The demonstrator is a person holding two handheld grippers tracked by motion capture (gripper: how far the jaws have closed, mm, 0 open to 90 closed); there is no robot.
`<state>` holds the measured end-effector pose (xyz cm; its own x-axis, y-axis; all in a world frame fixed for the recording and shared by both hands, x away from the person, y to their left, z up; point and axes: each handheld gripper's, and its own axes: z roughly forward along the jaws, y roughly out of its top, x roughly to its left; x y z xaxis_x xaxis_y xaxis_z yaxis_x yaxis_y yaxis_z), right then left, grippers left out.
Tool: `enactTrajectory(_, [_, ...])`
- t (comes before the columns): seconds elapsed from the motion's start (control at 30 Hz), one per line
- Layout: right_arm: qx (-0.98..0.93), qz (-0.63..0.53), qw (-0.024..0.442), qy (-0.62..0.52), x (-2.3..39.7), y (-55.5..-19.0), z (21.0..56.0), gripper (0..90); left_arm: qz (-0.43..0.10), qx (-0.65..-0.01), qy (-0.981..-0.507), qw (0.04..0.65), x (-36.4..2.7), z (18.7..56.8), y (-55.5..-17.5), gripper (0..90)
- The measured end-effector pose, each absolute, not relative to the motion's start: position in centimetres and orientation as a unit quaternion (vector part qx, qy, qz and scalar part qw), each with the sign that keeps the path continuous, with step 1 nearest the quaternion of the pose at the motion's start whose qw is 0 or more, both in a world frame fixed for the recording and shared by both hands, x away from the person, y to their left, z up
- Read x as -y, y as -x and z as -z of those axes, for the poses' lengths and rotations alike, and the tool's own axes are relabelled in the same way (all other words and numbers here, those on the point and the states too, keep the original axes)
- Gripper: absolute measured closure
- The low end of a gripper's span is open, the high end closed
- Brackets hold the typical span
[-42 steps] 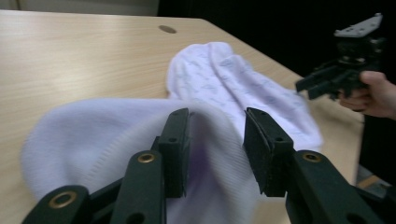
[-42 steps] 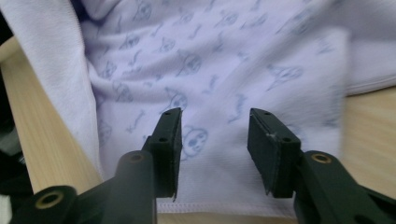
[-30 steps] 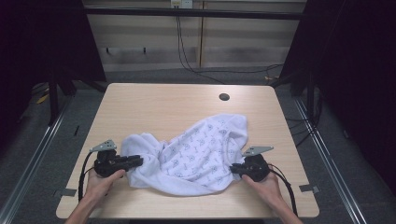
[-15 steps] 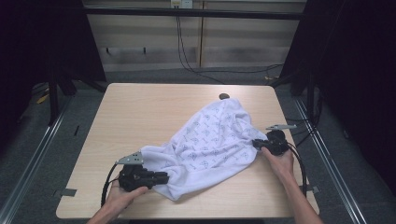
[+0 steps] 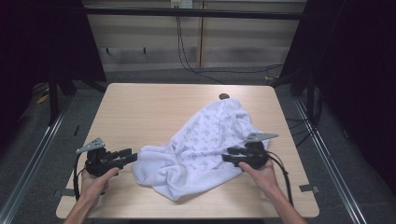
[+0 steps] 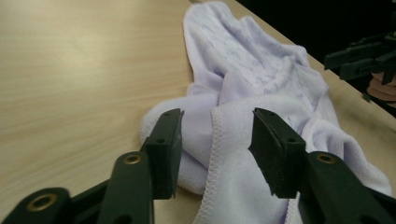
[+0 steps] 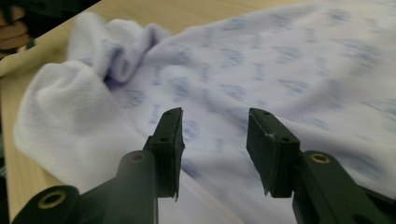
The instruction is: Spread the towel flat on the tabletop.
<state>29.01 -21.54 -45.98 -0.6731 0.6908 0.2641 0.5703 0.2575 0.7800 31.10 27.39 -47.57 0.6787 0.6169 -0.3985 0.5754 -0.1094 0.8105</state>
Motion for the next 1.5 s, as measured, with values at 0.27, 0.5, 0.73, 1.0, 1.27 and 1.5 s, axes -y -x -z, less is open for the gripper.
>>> enactTrajectory(0.27, [-0.827,-0.471,0.007,-0.306,11.7,-28.7,45.8,51.3,0.018,-0.365,-0.781,0.506,-25.2,48.1,-31.0,87.6])
enactTrajectory(0.5, [-0.843,-0.478,-0.016,-0.247,6.1,-28.3,45.9,49.0,0.051,-0.343,-0.766,0.542,-22.9,46.4,-30.5,88.2])
enactTrajectory(0.73, [-0.876,-0.42,0.01,-0.236,4.1,-28.7,48.4,68.1,0.063,-0.32,-0.764,0.557,-20.2,44.4,-31.2,86.2])
enactTrajectory(1.0, [-0.821,-0.476,0.02,-0.315,11.3,-28.4,46.1,82.2,0.018,-0.357,-0.741,0.568,-22.7,44.6,-31.7,63.1])
enactTrajectory(1.27, [-0.788,-0.448,0.028,-0.421,21.2,-27.3,47.8,76.6,0.003,-0.397,-0.768,0.503,-21.5,47.6,-33.5,54.9])
enactTrajectory(1.5, [-0.778,-0.419,0.03,-0.466,25.0,-24.9,48.4,64.8,0.065,-0.315,-0.814,0.484,-17.6,48.6,-31.4,68.1])
